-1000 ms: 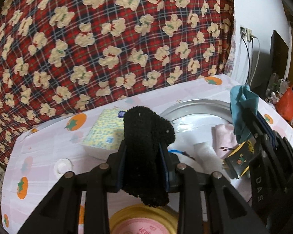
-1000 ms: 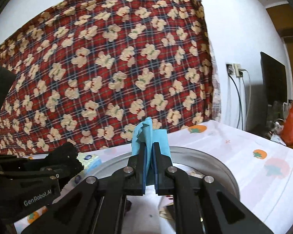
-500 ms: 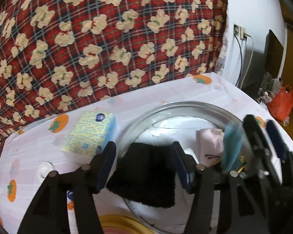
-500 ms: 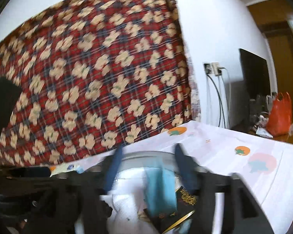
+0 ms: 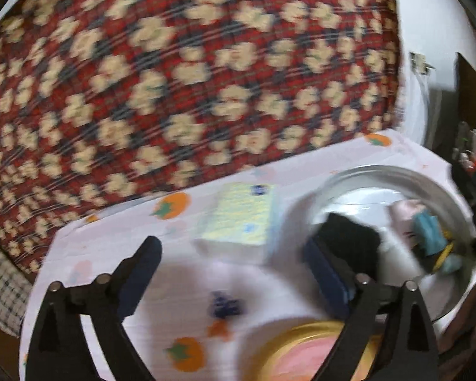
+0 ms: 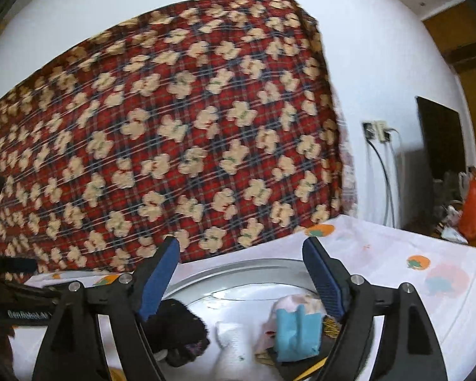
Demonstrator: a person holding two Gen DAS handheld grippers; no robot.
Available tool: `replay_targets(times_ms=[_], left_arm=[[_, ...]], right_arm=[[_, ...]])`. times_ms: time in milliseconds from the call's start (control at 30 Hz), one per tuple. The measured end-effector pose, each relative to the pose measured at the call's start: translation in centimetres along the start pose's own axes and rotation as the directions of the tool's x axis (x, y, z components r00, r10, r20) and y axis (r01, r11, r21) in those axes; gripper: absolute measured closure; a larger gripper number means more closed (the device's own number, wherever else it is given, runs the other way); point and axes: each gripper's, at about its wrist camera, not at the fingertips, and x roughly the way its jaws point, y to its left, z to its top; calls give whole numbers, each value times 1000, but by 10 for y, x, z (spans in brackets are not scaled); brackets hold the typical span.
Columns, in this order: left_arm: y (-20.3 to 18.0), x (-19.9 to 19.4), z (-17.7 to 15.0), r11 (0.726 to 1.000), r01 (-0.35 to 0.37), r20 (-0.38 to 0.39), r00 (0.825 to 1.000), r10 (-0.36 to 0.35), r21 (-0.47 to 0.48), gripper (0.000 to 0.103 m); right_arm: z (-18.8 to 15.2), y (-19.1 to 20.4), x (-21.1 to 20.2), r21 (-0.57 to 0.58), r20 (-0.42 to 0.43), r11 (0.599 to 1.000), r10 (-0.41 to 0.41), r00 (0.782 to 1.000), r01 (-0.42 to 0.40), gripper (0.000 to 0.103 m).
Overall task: Organize soft objects
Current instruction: 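Move the left tool to the white tape roll while the right tool moves to the blue pipe cleaner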
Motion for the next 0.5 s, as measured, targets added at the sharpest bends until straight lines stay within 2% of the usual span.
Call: replay_targets(times_ms=[200,300,500], left_arm=[[74,20,-26,987,-82,-67,995,74,-135,9],[98,34,-40,979,-115,-108,989,97,-168,9],[123,67,-56,967,-128,-172,981,91,-218,9]], right_arm=[[-3,19,-3,-66,6,995,71,997,-70,21],[-5,23,-2,-79,-2,993,84,996,-84,21],[-11,38,-6,-130,-4,981,142,990,-141,21]])
